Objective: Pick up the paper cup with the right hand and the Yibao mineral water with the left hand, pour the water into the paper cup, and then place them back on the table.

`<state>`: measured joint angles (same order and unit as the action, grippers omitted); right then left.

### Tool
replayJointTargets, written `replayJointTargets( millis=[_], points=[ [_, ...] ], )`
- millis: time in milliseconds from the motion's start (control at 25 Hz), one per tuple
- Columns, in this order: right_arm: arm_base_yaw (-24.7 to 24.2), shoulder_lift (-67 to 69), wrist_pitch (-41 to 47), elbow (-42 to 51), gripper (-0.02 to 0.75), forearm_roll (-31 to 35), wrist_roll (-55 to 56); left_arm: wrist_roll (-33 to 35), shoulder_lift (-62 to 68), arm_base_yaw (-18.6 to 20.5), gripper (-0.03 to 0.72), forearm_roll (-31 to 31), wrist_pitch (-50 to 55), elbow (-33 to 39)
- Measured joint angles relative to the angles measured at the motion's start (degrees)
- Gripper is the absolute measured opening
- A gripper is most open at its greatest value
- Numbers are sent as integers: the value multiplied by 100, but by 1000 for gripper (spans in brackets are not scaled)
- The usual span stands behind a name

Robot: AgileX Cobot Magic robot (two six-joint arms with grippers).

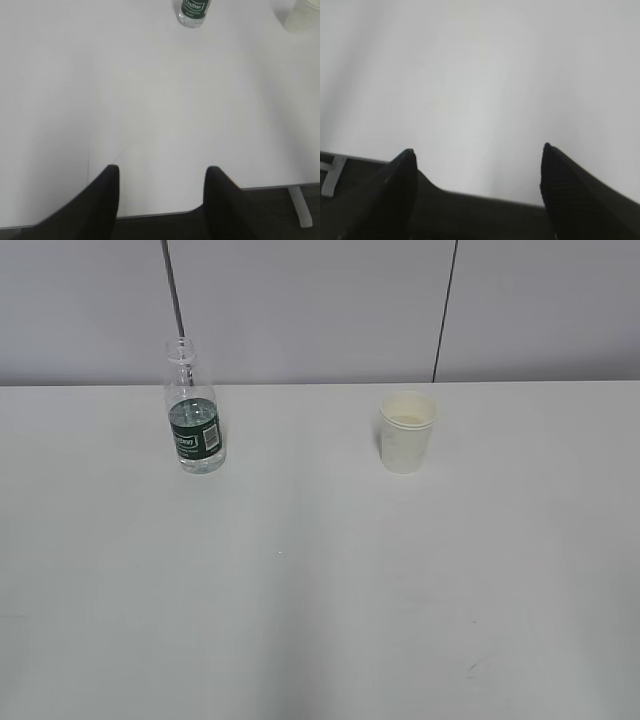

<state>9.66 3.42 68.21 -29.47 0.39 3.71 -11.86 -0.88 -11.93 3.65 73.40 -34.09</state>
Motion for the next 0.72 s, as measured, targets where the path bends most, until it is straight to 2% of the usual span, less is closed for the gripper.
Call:
replayJointTargets(
  millis=[200, 520, 720],
  points=[
    [0, -425, -174, 152, 593, 0, -150, 346, -18, 0, 336, -42, 19, 149],
    [0, -439, -220, 175, 593, 0, -172, 443, -18, 0, 332, -126, -833, 433],
    [0, -439, -232, 175, 593, 0, -183, 470, -23, 0, 332, -187, -941, 472]
  ],
)
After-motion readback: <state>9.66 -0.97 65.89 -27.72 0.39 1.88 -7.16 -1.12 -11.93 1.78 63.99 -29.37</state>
